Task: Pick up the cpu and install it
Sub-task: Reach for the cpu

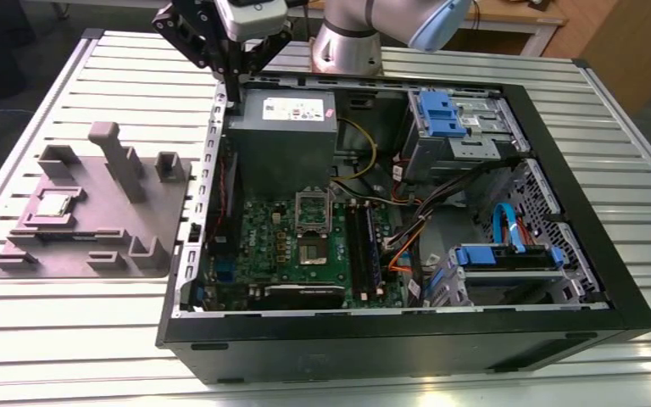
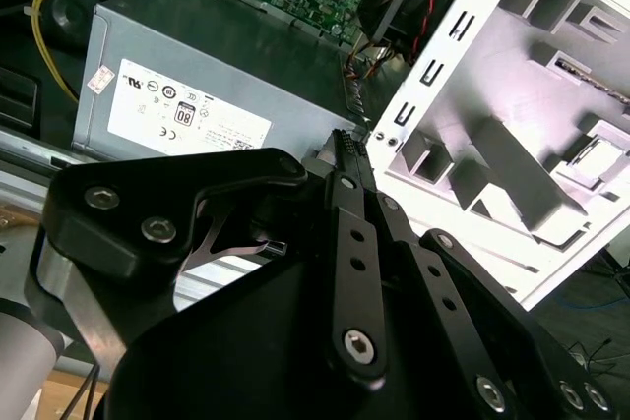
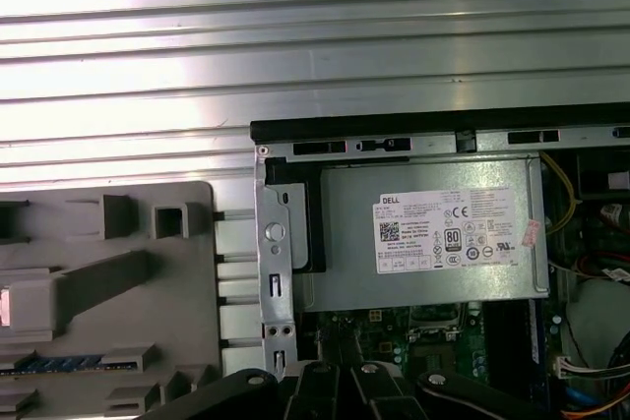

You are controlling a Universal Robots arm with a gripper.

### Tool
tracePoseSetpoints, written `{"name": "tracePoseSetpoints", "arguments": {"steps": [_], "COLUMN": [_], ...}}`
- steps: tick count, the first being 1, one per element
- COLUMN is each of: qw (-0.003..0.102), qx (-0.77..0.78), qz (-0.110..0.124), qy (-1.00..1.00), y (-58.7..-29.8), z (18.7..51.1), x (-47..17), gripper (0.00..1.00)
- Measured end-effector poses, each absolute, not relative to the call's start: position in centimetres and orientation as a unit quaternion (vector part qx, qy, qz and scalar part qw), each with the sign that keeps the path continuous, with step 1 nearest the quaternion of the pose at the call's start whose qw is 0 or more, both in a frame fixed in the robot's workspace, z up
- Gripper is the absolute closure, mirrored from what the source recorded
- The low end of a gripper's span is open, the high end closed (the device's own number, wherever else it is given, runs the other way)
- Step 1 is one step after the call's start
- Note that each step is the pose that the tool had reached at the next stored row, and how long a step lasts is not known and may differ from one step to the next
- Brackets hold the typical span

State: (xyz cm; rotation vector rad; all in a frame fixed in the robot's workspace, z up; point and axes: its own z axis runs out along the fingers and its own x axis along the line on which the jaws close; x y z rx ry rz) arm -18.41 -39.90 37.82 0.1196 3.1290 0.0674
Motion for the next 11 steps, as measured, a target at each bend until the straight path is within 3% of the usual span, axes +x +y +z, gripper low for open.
{"name": "tracePoseSetpoints", "arguments": {"steps": [11], "qw": [0.005], "qx": [0.038], "qz": [0.022], "qy": [0.999], "y": [-39.89], "z": [37.82], "x": [-18.61], "gripper": [0.9]}}
